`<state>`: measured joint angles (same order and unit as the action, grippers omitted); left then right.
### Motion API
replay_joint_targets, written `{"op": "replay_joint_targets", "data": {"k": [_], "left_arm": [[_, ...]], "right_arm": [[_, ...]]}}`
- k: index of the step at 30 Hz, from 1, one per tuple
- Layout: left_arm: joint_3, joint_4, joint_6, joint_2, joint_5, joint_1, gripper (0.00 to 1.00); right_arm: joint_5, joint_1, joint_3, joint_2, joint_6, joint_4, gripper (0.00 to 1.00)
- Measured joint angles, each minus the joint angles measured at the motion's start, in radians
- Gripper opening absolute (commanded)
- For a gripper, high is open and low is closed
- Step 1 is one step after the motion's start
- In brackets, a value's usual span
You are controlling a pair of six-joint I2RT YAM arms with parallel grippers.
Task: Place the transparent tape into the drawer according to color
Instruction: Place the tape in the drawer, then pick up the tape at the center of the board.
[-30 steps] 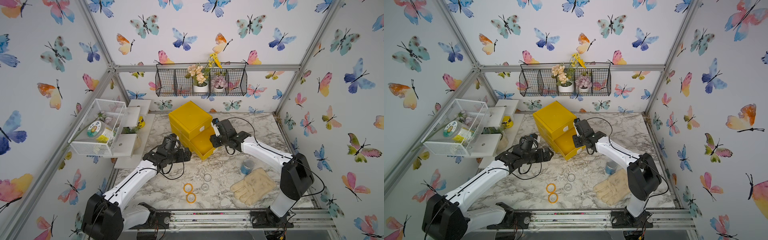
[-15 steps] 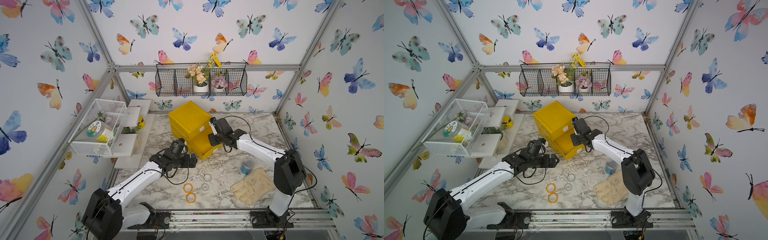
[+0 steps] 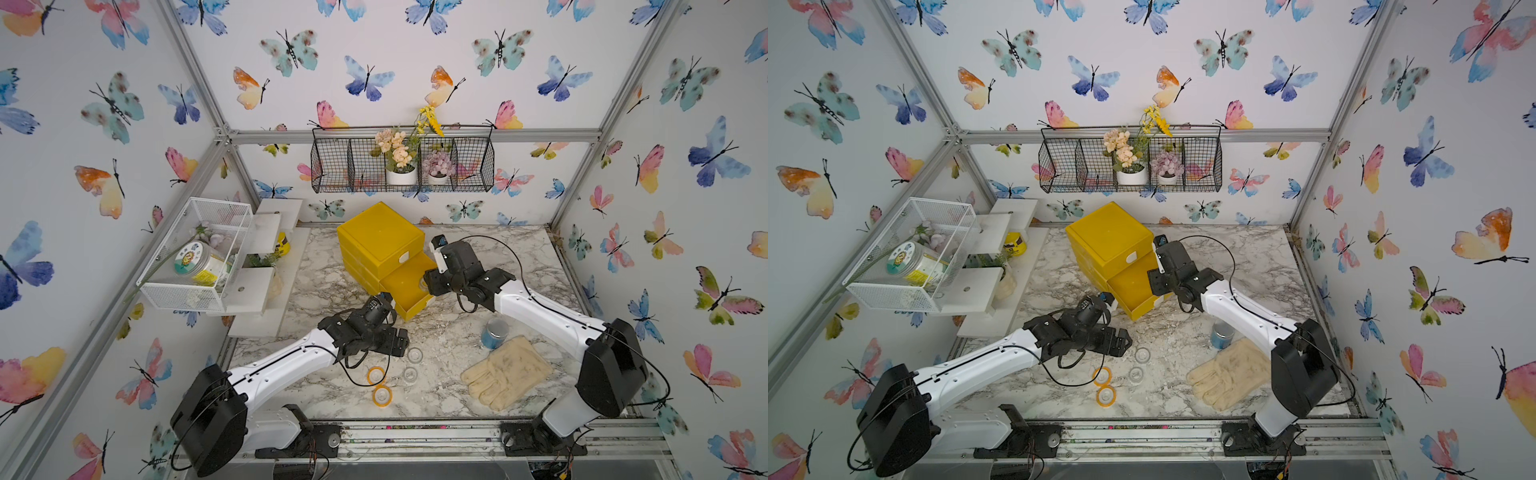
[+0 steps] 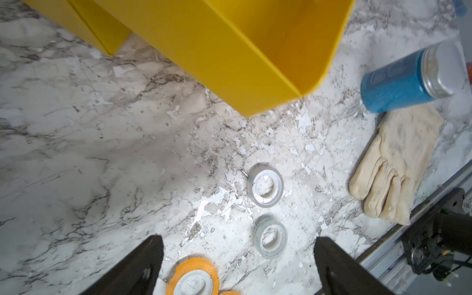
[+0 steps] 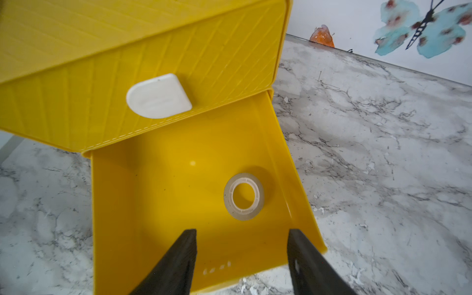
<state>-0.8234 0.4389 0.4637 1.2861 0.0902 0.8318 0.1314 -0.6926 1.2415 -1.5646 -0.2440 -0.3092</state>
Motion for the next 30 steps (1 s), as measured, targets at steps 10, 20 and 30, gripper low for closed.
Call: {"op": "replay_joint_targets", "data": {"k": [10, 20, 30], "left_arm": [[-0.038, 0.053, -0.063, 0.177, -0.052, 0.181, 0.87], [-0.101, 0.067, -0.082, 0.317, -0.101, 0.285, 0.8], [-0.138, 0.071, -0.085, 0.411, -0.163, 0.309, 0.7]], "right_arm": [[0.005, 0.0, -0.194, 0.156, -0.064, 0.032, 0.62], [0.025, 0.0, -0.199, 0.162, -0.072, 0.031, 0.62], [0.037, 0.0, -0.199, 0.173, -0.069, 0.024, 0.62]]}}
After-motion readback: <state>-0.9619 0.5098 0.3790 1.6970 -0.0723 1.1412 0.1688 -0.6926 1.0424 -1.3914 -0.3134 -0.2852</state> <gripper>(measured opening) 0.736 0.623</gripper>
